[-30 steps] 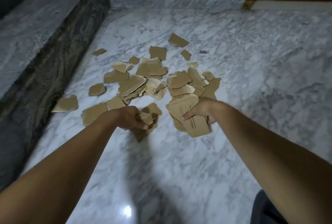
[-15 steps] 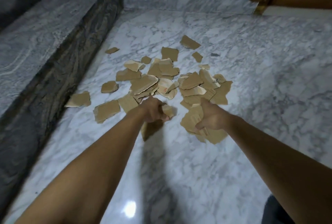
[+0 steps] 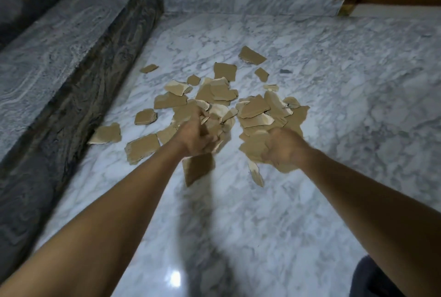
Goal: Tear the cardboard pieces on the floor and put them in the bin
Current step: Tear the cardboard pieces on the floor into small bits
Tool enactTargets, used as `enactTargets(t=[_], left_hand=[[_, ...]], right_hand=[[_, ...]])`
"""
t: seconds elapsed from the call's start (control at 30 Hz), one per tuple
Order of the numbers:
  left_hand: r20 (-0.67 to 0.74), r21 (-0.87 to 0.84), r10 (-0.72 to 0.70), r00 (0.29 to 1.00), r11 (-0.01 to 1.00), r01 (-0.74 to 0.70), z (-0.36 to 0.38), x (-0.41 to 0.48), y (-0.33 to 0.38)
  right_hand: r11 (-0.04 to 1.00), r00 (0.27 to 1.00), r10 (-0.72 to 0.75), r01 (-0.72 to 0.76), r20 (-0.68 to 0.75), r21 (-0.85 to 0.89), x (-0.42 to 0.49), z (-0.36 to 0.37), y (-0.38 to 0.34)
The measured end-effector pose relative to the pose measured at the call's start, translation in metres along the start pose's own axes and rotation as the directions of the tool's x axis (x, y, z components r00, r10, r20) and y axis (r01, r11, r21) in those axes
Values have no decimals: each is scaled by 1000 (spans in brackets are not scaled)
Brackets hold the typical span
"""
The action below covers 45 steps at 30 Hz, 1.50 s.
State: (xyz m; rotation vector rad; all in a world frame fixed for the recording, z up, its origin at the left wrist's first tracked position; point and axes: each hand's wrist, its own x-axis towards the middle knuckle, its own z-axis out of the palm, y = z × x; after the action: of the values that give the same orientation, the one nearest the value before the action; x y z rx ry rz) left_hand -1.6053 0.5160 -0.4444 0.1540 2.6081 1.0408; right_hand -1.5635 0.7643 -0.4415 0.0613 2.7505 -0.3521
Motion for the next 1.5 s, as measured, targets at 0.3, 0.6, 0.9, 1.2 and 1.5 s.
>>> enactTargets(t=[0.3, 0.6, 0.9, 1.2, 1.5], left_hand=[[264, 605, -210, 941, 796, 8, 15, -33, -38], [209, 403, -126, 970, 915, 32, 22, -24, -44], [295, 294, -169, 941, 953, 79, 26, -40, -40], [17, 457, -257, 966, 861, 221, -91, -34, -108], [-86, 489, -159, 984, 853, 181, -65, -40, -151]], right_hand=[[915, 954, 100, -199, 282, 350, -20, 16, -12], [960, 977, 163, -189, 137, 208, -18, 42, -50], [984, 952, 91, -131, 291, 119, -23, 45, -40], [965, 950, -29, -54, 310, 257, 12, 12, -86], [895, 998, 49, -61, 38, 442, 61, 51, -213]])
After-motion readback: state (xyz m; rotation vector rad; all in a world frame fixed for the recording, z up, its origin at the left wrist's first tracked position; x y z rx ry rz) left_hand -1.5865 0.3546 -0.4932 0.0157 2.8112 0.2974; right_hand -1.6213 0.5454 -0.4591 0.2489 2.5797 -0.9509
